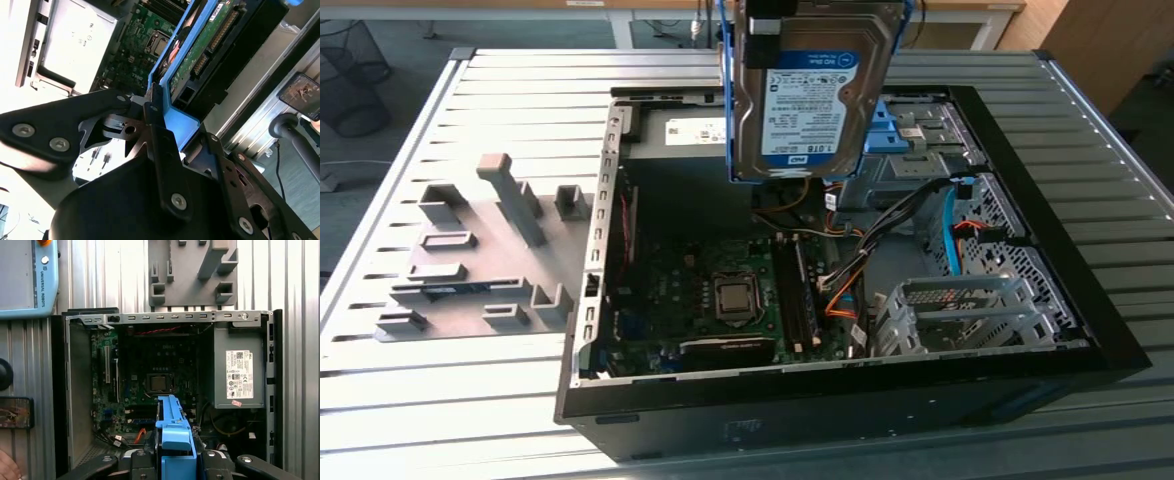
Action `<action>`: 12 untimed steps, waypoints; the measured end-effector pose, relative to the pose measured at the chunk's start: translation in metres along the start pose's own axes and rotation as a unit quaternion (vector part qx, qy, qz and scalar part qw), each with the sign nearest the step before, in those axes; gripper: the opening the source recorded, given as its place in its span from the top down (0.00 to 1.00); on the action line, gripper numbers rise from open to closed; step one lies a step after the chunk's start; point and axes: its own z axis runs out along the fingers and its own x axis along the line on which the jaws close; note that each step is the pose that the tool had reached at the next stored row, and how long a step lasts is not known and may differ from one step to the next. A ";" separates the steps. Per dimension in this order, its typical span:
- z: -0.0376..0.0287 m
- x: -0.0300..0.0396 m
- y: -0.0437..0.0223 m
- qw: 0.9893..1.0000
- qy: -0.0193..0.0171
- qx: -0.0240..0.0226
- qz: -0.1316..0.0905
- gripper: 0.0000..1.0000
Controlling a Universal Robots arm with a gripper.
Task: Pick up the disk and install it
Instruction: 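Insert the disk into the insertion slot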
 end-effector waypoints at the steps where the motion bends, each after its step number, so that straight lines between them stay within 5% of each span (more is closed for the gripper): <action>1: 0.0001 0.0013 0.0000 1.000 0.000 0.000 0.000 0.64; 12: 0.0005 0.0080 -0.0003 1.000 0.000 0.000 0.000 0.64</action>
